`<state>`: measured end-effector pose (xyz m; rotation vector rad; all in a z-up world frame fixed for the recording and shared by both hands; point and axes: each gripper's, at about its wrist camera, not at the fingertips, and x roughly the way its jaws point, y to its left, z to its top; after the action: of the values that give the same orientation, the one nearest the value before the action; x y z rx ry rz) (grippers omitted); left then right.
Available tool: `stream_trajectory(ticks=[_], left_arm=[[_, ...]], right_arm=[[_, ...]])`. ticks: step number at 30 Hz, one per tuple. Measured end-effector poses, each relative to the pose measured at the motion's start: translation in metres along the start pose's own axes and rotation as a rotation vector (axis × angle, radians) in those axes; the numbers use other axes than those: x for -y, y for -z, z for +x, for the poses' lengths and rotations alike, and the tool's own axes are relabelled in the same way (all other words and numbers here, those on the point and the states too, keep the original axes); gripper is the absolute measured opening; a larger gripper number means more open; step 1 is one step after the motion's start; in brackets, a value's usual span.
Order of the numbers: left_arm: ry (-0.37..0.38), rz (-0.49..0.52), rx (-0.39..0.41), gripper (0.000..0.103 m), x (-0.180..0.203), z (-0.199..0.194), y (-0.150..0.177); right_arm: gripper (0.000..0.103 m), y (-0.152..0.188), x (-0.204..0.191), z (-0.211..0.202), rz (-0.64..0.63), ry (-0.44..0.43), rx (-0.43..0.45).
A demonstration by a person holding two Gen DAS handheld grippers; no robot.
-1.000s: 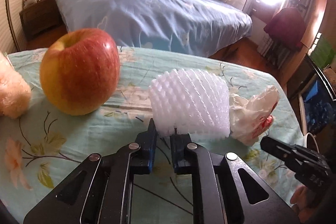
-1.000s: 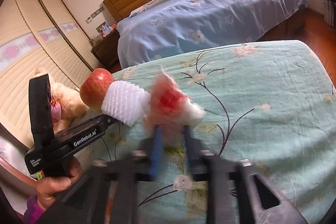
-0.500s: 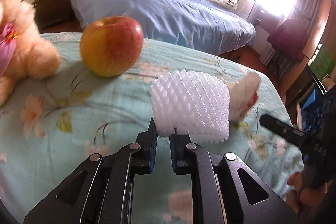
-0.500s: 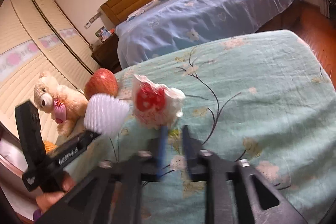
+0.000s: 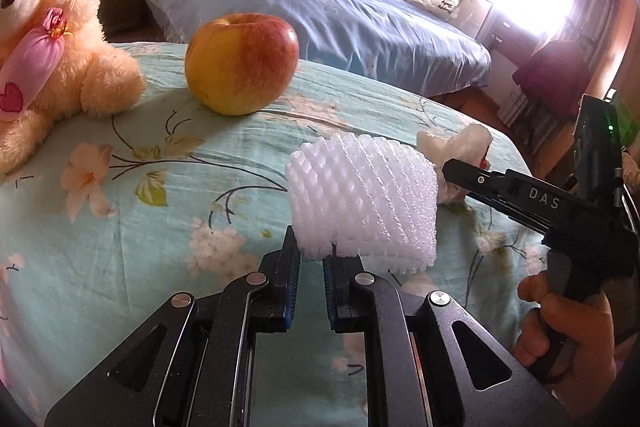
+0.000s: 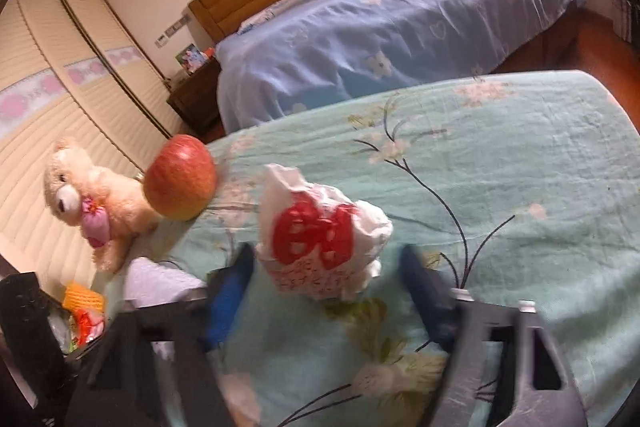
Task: Collect trash
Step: 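Grasp the white foam net sleeve with the left gripper while the right grasps the white plastic bag, then carry the foam net sleeve and white plastic bag over the trash bin with both grippers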
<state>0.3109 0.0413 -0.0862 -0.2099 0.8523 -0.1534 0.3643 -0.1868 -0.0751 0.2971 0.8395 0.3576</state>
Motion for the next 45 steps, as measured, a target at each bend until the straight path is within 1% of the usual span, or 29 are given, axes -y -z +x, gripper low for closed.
stream_trajectory(ticks=[1,2,8,13,17,27,36,45], left_arm=[[0.006,0.001,0.0,0.01,0.002,-0.001,0.001],[0.01,0.003,0.001,0.01,0.005,-0.001,0.001],[0.043,0.036,0.008,0.01,0.032,-0.011,0.006],[0.073,0.08,-0.004,0.01,0.062,-0.017,0.017],[0.088,0.115,-0.014,0.01,0.084,-0.021,0.028],[0.134,0.175,-0.043,0.01,0.127,-0.026,0.054],[0.181,0.233,-0.063,0.01,0.169,-0.03,0.071],[0.214,0.295,-0.075,0.01,0.206,-0.036,0.083]], right_arm=[[0.04,0.001,0.0,-0.003,-0.002,-0.001,0.004],[0.035,0.002,0.001,-0.006,-0.006,-0.002,0.008],[0.035,0.016,0.01,-0.042,0.002,-0.007,0.033],[0.035,0.037,0.023,-0.074,0.011,-0.003,0.041],[0.035,0.053,0.033,-0.098,0.007,0.024,0.06],[0.035,0.09,0.07,-0.156,0.06,0.093,0.12],[0.035,0.112,0.089,-0.19,0.091,0.129,0.158],[0.035,0.126,0.108,-0.219,0.109,0.171,0.201]])
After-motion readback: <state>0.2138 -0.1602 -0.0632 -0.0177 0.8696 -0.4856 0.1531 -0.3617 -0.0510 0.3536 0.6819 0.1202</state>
